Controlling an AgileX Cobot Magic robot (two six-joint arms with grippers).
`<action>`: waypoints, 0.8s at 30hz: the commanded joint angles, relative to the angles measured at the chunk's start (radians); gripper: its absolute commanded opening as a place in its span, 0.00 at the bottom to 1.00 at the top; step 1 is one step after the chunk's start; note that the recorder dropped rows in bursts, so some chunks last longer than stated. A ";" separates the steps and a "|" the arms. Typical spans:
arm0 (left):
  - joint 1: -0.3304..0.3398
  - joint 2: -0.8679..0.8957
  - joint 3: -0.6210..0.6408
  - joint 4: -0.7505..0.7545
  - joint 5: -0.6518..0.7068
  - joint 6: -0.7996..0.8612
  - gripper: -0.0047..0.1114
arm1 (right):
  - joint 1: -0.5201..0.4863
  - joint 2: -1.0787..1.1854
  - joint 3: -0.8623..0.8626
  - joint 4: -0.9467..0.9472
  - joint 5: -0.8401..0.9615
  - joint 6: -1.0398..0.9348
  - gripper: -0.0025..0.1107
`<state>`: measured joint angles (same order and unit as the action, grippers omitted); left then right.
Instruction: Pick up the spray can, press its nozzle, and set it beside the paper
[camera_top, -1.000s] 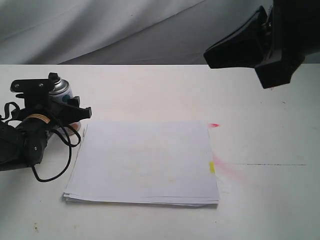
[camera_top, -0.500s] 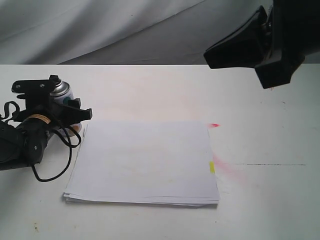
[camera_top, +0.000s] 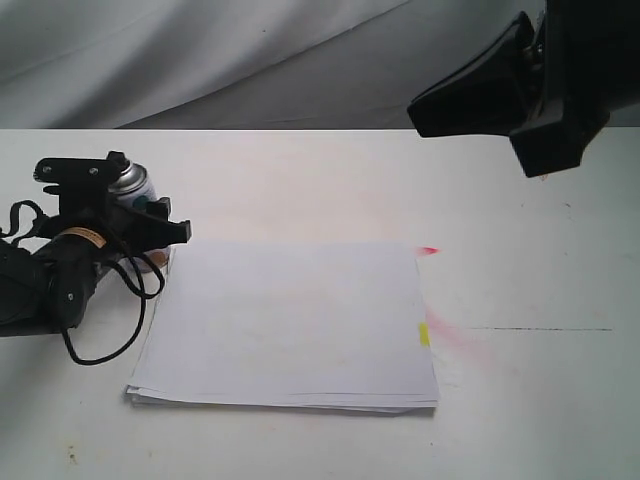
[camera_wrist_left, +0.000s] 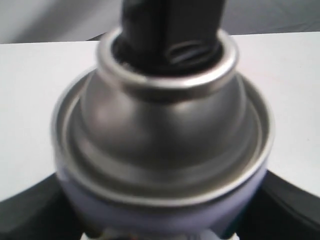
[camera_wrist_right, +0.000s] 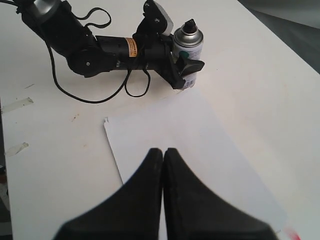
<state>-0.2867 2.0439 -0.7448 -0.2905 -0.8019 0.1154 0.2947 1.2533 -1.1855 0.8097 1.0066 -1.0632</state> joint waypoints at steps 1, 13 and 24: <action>-0.001 -0.021 -0.004 0.006 0.000 -0.010 0.63 | -0.006 -0.005 0.002 0.002 0.000 0.000 0.02; -0.001 -0.205 -0.004 -0.046 0.120 -0.002 0.63 | -0.006 -0.005 0.002 0.008 0.000 0.000 0.02; -0.001 -0.637 -0.004 -0.053 0.463 0.048 0.63 | -0.006 -0.112 0.002 0.015 -0.008 0.018 0.02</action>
<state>-0.2867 1.5249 -0.7448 -0.3335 -0.4283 0.1531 0.2947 1.1801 -1.1855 0.8099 1.0045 -1.0625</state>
